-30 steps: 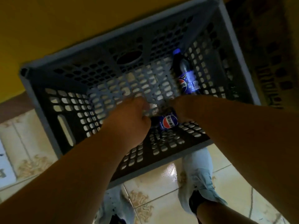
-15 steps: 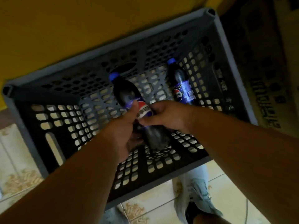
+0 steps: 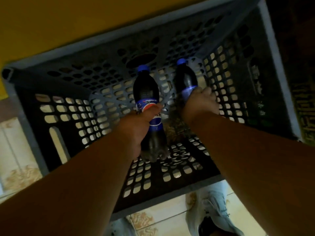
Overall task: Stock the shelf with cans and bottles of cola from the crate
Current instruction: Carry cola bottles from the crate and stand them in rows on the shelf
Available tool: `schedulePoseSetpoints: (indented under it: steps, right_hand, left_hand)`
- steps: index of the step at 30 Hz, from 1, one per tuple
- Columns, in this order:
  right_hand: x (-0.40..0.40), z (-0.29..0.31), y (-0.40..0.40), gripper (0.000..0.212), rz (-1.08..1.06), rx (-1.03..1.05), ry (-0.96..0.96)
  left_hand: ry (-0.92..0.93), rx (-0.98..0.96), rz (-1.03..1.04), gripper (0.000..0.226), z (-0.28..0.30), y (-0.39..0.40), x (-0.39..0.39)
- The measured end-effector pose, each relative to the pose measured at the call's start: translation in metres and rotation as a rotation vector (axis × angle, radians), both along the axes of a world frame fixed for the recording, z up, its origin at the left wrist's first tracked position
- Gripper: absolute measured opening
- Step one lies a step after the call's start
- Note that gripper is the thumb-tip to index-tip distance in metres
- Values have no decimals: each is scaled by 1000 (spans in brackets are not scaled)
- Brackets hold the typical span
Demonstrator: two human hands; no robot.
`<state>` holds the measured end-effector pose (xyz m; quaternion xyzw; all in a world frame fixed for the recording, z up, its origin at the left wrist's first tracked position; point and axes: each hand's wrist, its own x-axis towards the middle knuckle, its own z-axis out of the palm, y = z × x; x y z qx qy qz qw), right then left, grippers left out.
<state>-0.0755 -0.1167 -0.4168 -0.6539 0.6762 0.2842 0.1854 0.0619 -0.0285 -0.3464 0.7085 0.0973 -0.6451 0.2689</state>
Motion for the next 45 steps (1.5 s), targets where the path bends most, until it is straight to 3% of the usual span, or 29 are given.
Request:
schedulePoseSetpoints:
  steps: [3,6,8,10,12,15,19,22,24,25,28,32,36,37,41,45]
  right_hand:
    - [9,-12,-8,81,-114,109,-60]
    - [11,-9,-10,80,-352,260,-342]
    - [10,19,4,71,-665,421,-587]
    - [13,65,21,58,-888,565,-776]
    - [21,120,36,56,-913,675,-914]
    - [15,212,51,36,-932,729,-1070]
    - [-3,338,63,57,-1037,792,-1179]
    - [-10,435,64,43,-1108,792,-1306]
    - [-12,495,65,29,-1119,798,-1438]
    - [-11,525,65,31,-1131,796,-1500]
    - [-12,607,64,50,-1124,802,-1618]
    - [-15,708,57,59,-910,826,-1711]
    - [-1,789,52,97,-666,709,-1769]
    - [3,807,52,95,-657,675,-1788]
    - [16,864,49,56,-650,594,-1900]
    - [31,909,53,48,-551,606,-1995]
  left_hand:
    - [-16,-8,10,45,1,1,13]
    - [-37,-38,10,29,7,5,27]
    - [-22,-76,-22,25,27,10,30]
    - [-22,-105,-47,27,59,16,31]
    - [-45,-143,-37,24,101,23,34]
    - [-30,-182,-43,25,179,30,32]
    - [-43,-231,23,21,296,36,28]
    - [-20,-304,94,20,390,38,19]
    - [-7,-356,124,20,452,37,11]
    - [4,-378,130,21,482,38,7]
    - [13,-469,128,25,571,42,-1]
    - [-24,-637,120,31,679,49,-6]
    - [31,-773,92,49,757,52,-5]
    - [14,-808,73,51,772,53,-3]
    - [-111,-907,-5,52,826,58,10]
    - [-218,-990,-35,50,867,66,34]
